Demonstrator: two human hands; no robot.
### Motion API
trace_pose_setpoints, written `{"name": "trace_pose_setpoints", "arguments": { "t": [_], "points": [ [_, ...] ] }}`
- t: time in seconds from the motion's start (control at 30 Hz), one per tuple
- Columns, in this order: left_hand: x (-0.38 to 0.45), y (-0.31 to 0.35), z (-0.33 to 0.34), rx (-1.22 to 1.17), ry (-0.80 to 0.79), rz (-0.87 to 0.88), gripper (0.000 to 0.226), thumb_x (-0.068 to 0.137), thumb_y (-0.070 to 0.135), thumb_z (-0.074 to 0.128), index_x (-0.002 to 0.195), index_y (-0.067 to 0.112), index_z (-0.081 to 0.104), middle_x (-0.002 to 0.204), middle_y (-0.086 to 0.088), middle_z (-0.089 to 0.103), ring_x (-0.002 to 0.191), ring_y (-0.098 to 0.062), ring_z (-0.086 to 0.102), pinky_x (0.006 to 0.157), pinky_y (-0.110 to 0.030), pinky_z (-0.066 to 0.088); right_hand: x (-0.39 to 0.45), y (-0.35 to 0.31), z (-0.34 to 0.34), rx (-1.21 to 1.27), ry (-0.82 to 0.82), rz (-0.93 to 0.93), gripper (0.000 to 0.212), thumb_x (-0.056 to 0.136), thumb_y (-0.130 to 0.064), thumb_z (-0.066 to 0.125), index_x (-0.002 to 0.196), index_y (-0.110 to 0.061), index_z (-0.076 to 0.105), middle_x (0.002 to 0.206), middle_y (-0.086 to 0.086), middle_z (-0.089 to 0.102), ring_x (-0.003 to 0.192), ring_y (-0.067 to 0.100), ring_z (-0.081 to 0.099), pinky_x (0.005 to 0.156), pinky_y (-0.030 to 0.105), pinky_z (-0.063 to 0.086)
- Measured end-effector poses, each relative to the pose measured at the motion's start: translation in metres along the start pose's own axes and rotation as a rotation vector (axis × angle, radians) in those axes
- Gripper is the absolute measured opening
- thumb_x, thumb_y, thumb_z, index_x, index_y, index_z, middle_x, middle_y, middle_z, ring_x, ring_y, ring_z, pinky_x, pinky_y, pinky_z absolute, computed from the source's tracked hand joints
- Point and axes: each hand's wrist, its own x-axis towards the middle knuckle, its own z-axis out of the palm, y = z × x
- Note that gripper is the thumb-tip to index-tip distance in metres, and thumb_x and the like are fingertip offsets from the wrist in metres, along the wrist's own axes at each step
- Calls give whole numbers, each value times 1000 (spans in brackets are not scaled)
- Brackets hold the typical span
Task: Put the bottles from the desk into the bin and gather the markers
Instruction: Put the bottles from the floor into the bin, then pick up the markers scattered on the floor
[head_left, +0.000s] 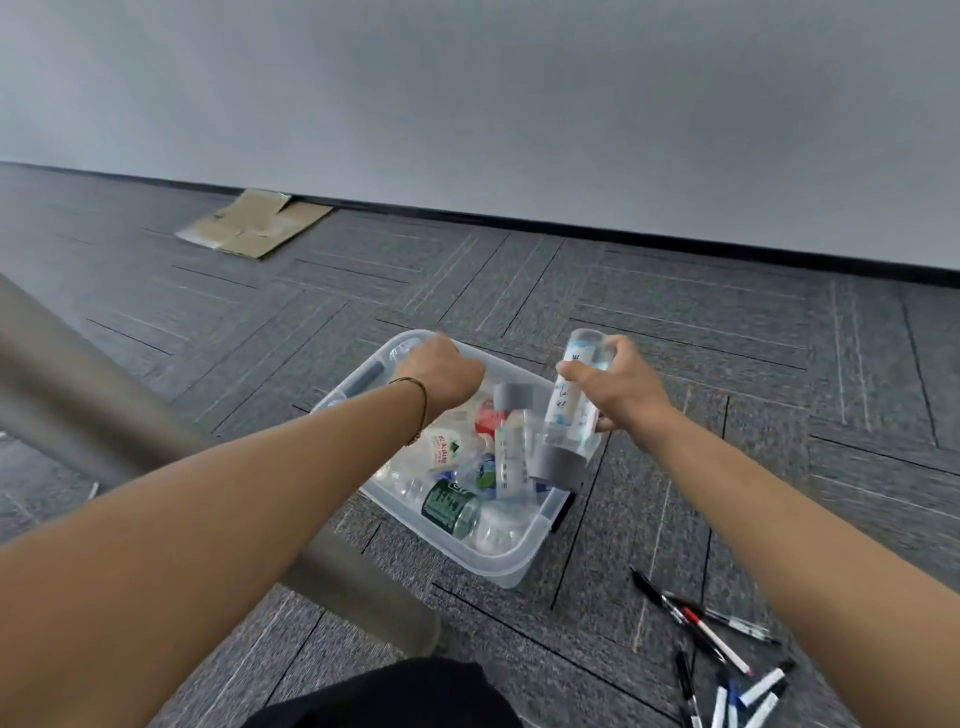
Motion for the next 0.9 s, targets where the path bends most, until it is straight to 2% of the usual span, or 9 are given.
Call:
{"name": "trace_pose_setpoints", "arguments": {
  "t": [0.1,0.23,0.33,0.4,0.5,0.63,0.7,0.77,0.9],
  "points": [
    [7,-7,-8,-6,52,-9,38,90,28,56,124,11,61,96,-9,68,72,-19,55,65,-32,44,2,-18,26,35,-58,1,62,85,-43,75,134,-23,42,128,7,57,100,29,69,68,51,65],
    [11,-15,-12,4,69,-37,31,91,26,55,116,10,64,79,-3,62,62,-13,51,58,-30,40,1,-33,54,-143,-127,-85,83,88,-54,66,154,-22,29,142,9,54,97,28,69,64,44,65],
    [13,-15,-11,-16,62,-13,40,88,27,55,124,10,63,88,-11,66,69,-18,55,61,-31,43,1,-34,56,-274,-121,-131,82,87,-64,53,155,-25,30,133,8,62,96,27,70,80,50,62],
    [12,-8,-6,-34,49,24,41,89,28,56,128,16,60,100,-8,69,88,-22,64,77,-35,54,3,-31,48,-317,-111,-123,78,85,-64,48,151,-25,37,128,7,64,99,28,69,88,53,58],
    [9,15,13,-60,16,145,36,90,26,58,126,20,60,108,-2,69,94,-22,66,80,-36,56,5,-22,26,-320,-72,-92,66,82,-57,48,138,-23,51,122,7,68,101,31,69,88,53,58],
    [3,56,62,-13,-38,334,30,91,25,61,120,20,66,103,2,65,86,-18,61,78,-31,47,7,12,-17,-341,0,-43,35,77,-34,49,89,-7,67,87,18,75,66,28,66,70,53,60],
    [-3,78,93,20,-90,399,29,91,25,61,119,19,66,102,2,63,93,-20,57,80,-30,43,4,40,-40,-373,25,12,33,76,-29,47,80,-3,67,85,20,75,59,25,58,58,45,54],
    [-11,102,122,53,-147,456,26,92,23,60,116,18,65,100,1,61,92,-21,55,79,-30,43,-4,68,-62,-411,49,68,25,76,-27,47,70,-12,65,79,19,75,57,25,58,56,41,51],
    [-29,143,173,124,-280,559,5,93,19,57,95,18,62,92,-6,65,82,-26,57,76,-38,54,-20,118,-94,-406,117,192,31,88,-23,52,76,-3,72,82,18,77,65,32,73,68,51,62]
  ]
}}
